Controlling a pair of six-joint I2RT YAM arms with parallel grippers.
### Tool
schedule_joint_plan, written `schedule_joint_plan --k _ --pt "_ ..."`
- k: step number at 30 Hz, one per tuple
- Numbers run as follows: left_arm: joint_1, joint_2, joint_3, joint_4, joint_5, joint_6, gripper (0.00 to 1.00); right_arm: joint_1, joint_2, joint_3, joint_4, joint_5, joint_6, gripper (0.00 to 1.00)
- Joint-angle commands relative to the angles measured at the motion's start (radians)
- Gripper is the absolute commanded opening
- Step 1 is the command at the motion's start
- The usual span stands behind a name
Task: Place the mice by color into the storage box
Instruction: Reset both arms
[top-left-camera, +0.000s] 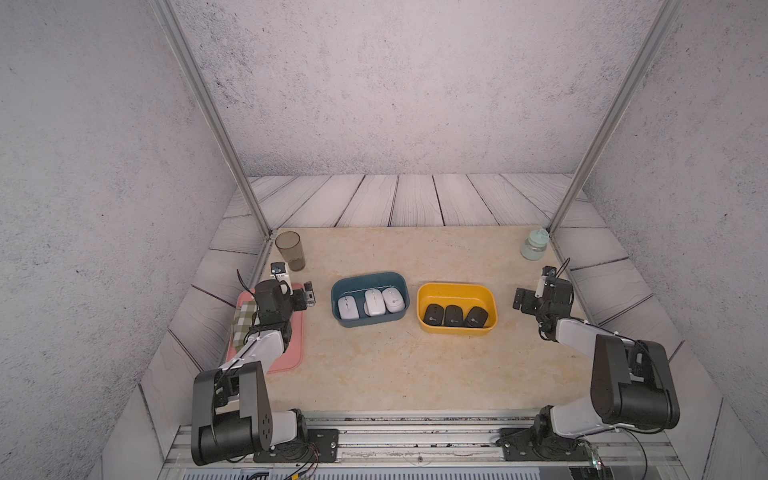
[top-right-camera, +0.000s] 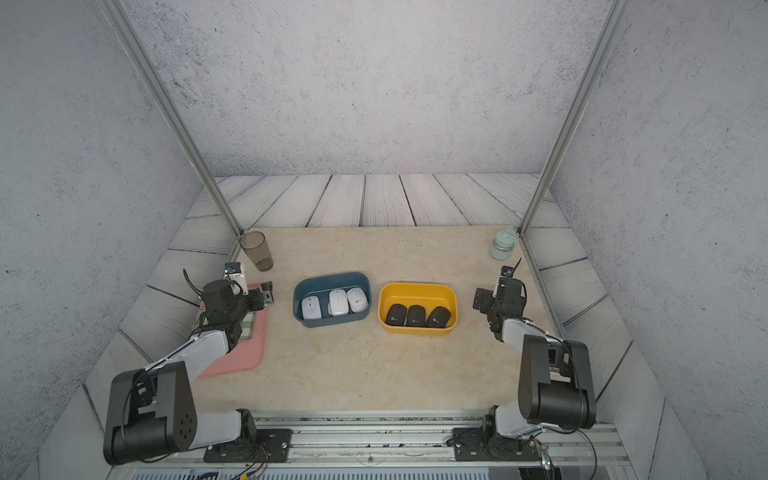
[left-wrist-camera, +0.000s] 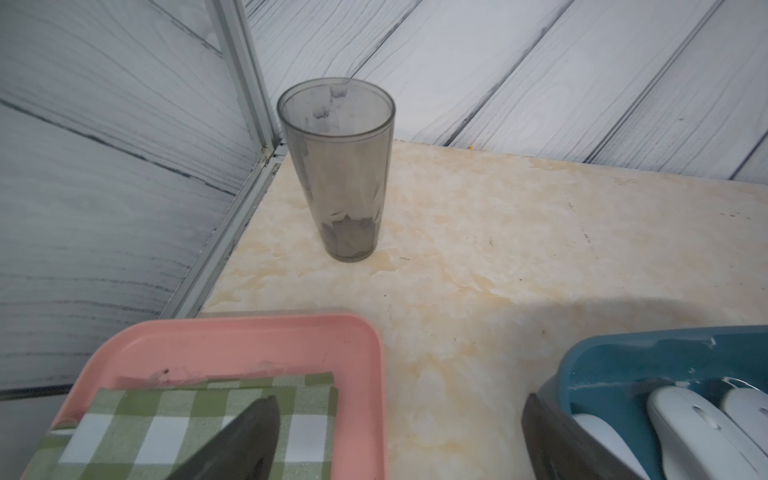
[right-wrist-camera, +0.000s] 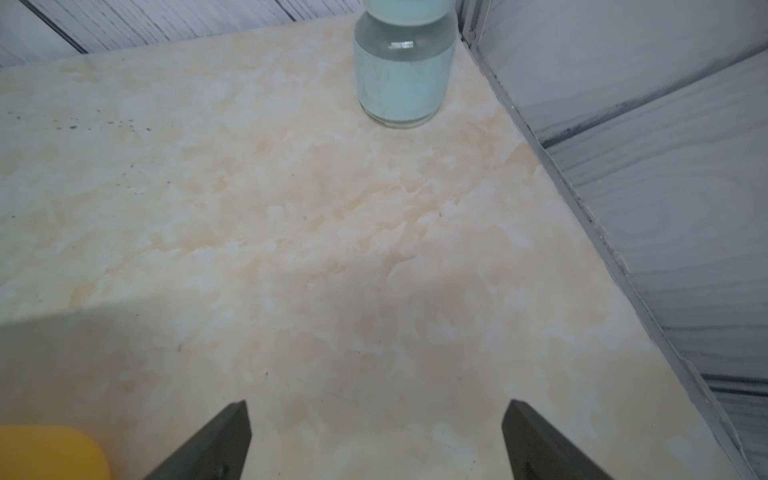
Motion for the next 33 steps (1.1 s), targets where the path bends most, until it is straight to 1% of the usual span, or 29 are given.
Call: schedule_joint_plan --k 1,2,4,5,6,7,8,9,10,11,12,13,14,15,16,18,19,20,21,33 --pt "-0.044 -0.036 -0.077 0.088 -0.002 0.036 0.98 0.004 -0.061 -0.055 0.099 -0.063 -0.040 0.99" --pt "-0.076 -0.010 -0.084 0.108 -0.028 0.060 0.98 0.006 -0.067 -0.063 0.107 -0.069 -0.044 0.99" --pt "-0.121 0.067 -0.091 0.181 -0.033 0.100 0.97 0.010 -0.076 -0.073 0.117 -0.074 -0.052 0.99" --pt "-0.130 0.101 -0.091 0.229 -0.018 0.096 0.97 0.014 -0.081 -0.078 0.120 -0.084 -0.052 0.99" --pt "-0.130 0.122 -0.090 0.237 0.026 0.122 0.97 0.016 -0.085 -0.083 0.123 -0.097 -0.039 0.99" --pt "-0.139 0.164 -0.099 0.290 0.013 0.128 0.97 0.016 -0.088 -0.106 0.162 -0.127 -0.011 0.99" --pt "-0.138 0.200 -0.116 0.347 -0.024 0.107 0.98 0.020 -0.087 -0.132 0.245 -0.162 0.004 0.99" --pt "-0.135 0.233 -0.122 0.402 -0.047 0.086 0.98 0.030 -0.079 -0.138 0.270 -0.153 0.007 0.99" --pt "-0.127 0.255 -0.126 0.453 -0.044 0.072 0.98 0.038 -0.064 -0.134 0.280 -0.134 0.011 0.99" --pt "-0.120 0.247 -0.128 0.448 -0.034 0.069 0.98 0.042 -0.037 -0.142 0.312 -0.131 0.017 0.99" --pt "-0.122 0.234 -0.114 0.398 -0.035 0.072 0.98 0.054 -0.007 -0.154 0.370 -0.121 0.012 0.99" --pt "-0.120 0.216 -0.091 0.317 -0.034 0.076 0.98 0.087 0.028 -0.161 0.406 -0.075 -0.011 0.99" --pt "-0.115 0.225 -0.094 0.335 -0.029 0.069 0.98 0.125 0.075 -0.164 0.472 -0.026 -0.040 0.99" --pt "-0.114 0.235 -0.102 0.370 -0.026 0.066 0.98 0.155 0.085 -0.159 0.488 0.012 -0.069 0.99" --pt "-0.114 0.234 -0.103 0.372 -0.024 0.066 0.98 0.171 0.062 -0.154 0.433 0.052 -0.071 0.99" --pt "-0.112 0.221 -0.085 0.309 -0.024 0.067 0.98 0.171 0.069 -0.161 0.460 0.117 -0.043 0.99" --pt "-0.107 0.230 -0.087 0.331 -0.018 0.062 0.98 0.170 0.070 -0.146 0.435 0.134 -0.026 0.99" --pt "-0.106 0.229 -0.089 0.335 -0.018 0.062 0.98 0.169 0.067 -0.136 0.400 0.134 -0.021 0.99" --pt "-0.107 0.224 -0.085 0.318 -0.017 0.063 0.98 0.169 0.070 -0.143 0.421 0.138 -0.024 0.99" --pt "-0.106 0.224 -0.087 0.322 -0.017 0.063 0.98 0.169 0.066 -0.142 0.413 0.139 -0.024 0.99"
